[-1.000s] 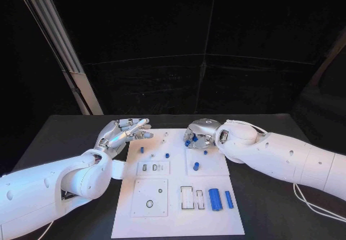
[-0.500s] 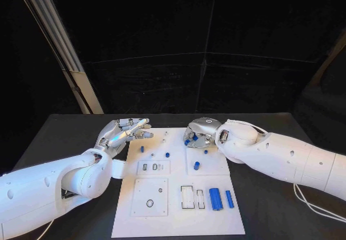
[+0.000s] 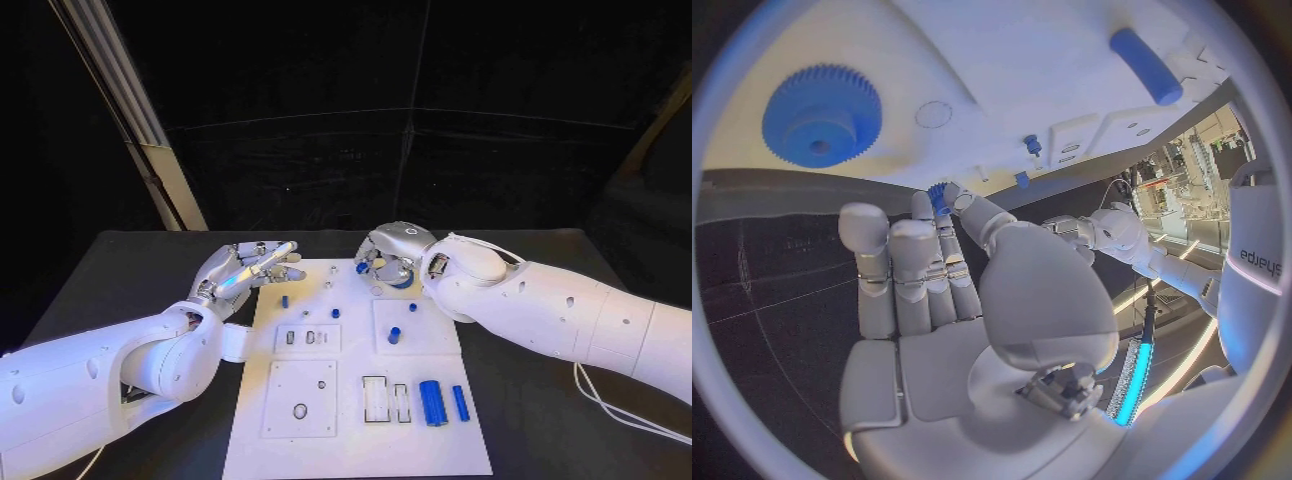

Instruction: Assemble the parts on the task board

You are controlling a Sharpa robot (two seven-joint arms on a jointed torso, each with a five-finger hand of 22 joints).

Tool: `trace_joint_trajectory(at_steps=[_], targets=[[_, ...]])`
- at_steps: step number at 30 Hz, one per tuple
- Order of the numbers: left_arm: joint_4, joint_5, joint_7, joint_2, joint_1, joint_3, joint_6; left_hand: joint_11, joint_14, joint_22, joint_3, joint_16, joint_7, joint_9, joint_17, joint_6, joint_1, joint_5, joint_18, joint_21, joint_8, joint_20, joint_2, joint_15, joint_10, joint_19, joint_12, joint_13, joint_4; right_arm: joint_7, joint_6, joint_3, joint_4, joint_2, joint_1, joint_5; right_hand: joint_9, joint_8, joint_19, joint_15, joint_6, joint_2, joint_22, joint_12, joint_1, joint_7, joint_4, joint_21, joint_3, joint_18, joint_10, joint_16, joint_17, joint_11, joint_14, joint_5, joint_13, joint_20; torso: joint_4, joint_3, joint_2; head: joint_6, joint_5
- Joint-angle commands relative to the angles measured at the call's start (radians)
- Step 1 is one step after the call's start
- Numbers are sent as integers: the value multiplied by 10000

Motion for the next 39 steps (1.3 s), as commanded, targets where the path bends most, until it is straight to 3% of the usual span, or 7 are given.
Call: trace_joint_trajectory(at_steps=[1, 8, 11, 15, 19, 25, 39], targets=[[31, -65, 29, 1, 17, 7, 103, 14, 2, -13, 0, -58, 5, -12, 8, -32, -6, -40, 59, -42, -44, 13, 63, 43, -77, 82, -31, -10, -84, -215, -473, 3, -253, 194, 58, 120, 38, -17, -34, -77, 113, -35, 25, -45, 16, -46, 81, 53, 171, -200, 66, 64, 19, 0, 13, 8, -6, -14, 34, -13, 28, 20, 25], [62, -65, 30, -12, 21, 7, 104, 16, 2, -16, 8, -63, 7, -11, 12, -36, -2, -39, 59, -46, -48, 14, 64, 45, -85, 84, -35, -10, -94, -209, -410, 3, -781, 707, 107, 138, 20, -64, -57, -58, 69, -113, 61, -106, 29, -15, 137, 97, 287, -204, 15, 114, 42, 30, -5, 7, -20, -2, 43, -7, 55, -20, 117], [71, -65, 29, -5, 22, 8, 112, 18, 2, -18, 13, -66, 9, -11, 15, -39, 1, -38, 59, -49, -50, 14, 65, 45, -90, 86, -38, -10, -101, -178, -277, 2, -961, 892, 118, 141, 17, -73, -59, -53, 61, -135, 75, -119, 28, -9, 149, 110, 308, -206, 3, 122, 41, 36, -9, 6, -24, 2, 71, -28, 67, -23, 104], [77, -65, 27, 10, 24, 8, 126, 18, 2, -18, 13, -66, 9, -11, 15, -39, 1, -38, 59, -49, -50, 14, 65, 45, -90, 86, -38, -10, -101, -134, -81, 1, -1151, 1093, 124, 142, 13, -85, -71, -44, 52, -166, 76, -136, 15, 2, 176, 118, 328, -206, -15, 138, 48, 47, -13, 1, -29, 8, 58, -21, 62, -51, 145], [74, -65, 25, 18, 26, 8, 131, 18, 2, -18, 13, -66, 9, -11, 15, -39, 1, -38, 59, -49, -50, 14, 65, 45, -90, 86, -38, -10, -101, -115, 0, 0, -1241, 1206, 127, 142, 8, -101, -72, -34, 37, -196, 104, -153, -9, 12, 220, 141, 349, -210, -34, 164, 67, 60, -16, -4, -34, 17, 44, 0, 62, -71, 186], [58, -65, 24, 31, 36, 9, 133, 18, 2, -18, 13, -66, 9, -11, 15, -39, 1, -38, 59, -49, -50, 14, 65, 45, -90, 86, -38, -10, -101, -65, 81, -1, -1350, 1364, 128, 143, 6, -107, -75, -30, 32, -206, 109, -158, -16, 15, 235, 147, 357, -211, -40, 172, 72, 62, -17, -4, -36, 20, 41, -12, 53, -107, 208], [43, -65, 17, 53, 54, 9, 138, 18, 2, -18, 13, -66, 9, -11, 15, -39, 1, -38, 59, -49, -50, 14, 65, 45, -90, 86, -38, -10, -101, -30, 254, -2, -1553, 1665, 129, 143, 2, -121, -84, -22, 22, -246, 121, -168, -39, 22, 276, 162, 370, -211, -54, 189, 76, 71, -22, -7, -40, 29, 37, 7, 53, -131, 227]])
